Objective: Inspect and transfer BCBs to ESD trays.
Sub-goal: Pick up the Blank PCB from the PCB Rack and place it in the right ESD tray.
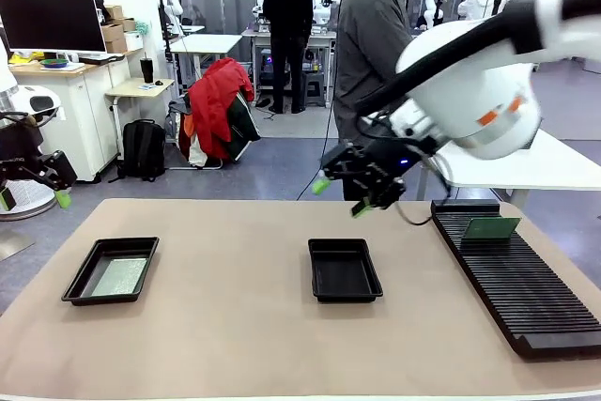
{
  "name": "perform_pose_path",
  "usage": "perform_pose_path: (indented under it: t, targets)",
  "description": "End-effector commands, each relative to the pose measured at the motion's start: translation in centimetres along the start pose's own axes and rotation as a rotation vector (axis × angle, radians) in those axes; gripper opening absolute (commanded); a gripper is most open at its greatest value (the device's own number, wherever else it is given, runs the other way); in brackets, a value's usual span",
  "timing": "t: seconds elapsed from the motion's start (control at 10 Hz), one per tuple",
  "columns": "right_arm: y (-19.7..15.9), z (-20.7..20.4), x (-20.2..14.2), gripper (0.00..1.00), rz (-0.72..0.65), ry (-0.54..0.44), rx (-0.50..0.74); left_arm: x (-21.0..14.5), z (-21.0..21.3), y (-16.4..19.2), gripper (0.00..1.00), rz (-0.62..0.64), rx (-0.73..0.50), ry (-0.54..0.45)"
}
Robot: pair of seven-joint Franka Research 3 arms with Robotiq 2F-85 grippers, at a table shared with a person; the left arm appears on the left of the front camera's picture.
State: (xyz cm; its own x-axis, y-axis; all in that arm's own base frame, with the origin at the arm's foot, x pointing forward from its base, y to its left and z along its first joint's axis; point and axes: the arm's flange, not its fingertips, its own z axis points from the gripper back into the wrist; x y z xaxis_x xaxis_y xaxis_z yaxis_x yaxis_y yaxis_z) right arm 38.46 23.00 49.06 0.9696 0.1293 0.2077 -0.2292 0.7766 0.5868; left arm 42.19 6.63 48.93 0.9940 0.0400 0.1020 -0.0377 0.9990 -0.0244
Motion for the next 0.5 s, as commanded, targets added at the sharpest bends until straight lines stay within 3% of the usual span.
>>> perform_pose_path:
  t: [0.0, 0.4]
  targets:
    - [-3.2, 6.2, -0.7, 1.0, 0.209, 0.03, -0.049, 0.0, -0.3, 0.1, 1.0, -0.015, -0.01, -0.011]
    - [-6.7, 19.9, -1.2, 1.0, 0.6, 0.093, -0.141, 0.0, -0.3, 0.1, 1.0, -0.015, -0.01, -0.011]
